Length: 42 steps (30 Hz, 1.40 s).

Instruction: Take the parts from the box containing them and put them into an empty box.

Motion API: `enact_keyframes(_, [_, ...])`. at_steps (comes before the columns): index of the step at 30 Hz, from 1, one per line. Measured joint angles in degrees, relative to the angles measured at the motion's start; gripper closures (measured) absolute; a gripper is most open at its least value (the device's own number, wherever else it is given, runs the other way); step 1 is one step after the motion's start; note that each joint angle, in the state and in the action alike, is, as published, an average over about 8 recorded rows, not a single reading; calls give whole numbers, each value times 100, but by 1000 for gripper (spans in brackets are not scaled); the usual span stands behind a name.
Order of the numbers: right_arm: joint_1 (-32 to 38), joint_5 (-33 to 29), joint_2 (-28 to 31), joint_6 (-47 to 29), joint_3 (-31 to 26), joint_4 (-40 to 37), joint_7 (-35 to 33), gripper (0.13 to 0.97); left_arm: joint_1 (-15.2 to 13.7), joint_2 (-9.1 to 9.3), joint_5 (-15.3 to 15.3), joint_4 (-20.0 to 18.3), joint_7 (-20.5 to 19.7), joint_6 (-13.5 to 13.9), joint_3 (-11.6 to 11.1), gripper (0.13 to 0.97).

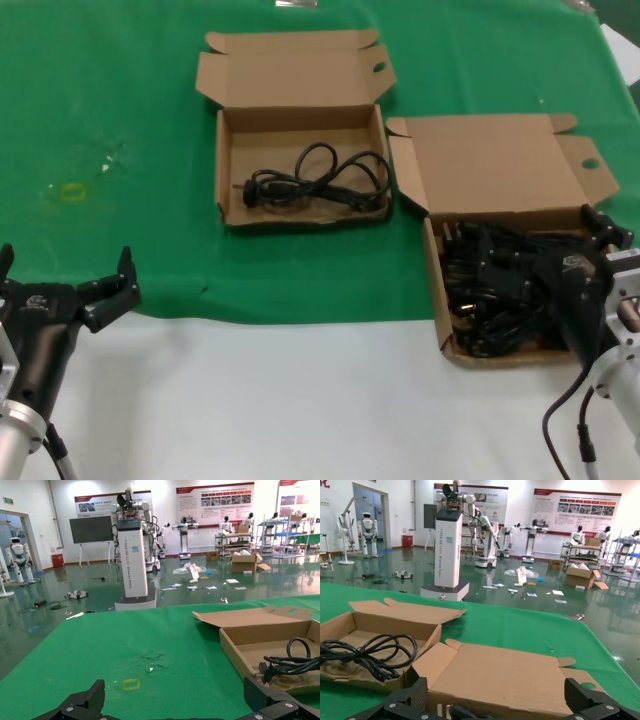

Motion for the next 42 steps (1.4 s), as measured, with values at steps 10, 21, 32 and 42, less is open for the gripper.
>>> enact_keyframes(10, [0, 0, 0, 0, 0, 0, 0, 129, 0, 0, 0, 0, 0, 0, 0, 132])
enact_keyframes(21, [0, 0, 0, 0, 0, 0, 0, 129, 0, 0, 0, 0, 0, 0, 0, 132])
enact_keyframes(32, [0, 0, 0, 0, 0, 0, 0, 129, 0, 0, 0, 0, 0, 0, 0, 132])
enact_keyframes(42, [0, 0, 0, 0, 0, 0, 0, 129, 0, 0, 0, 0, 0, 0, 0, 132])
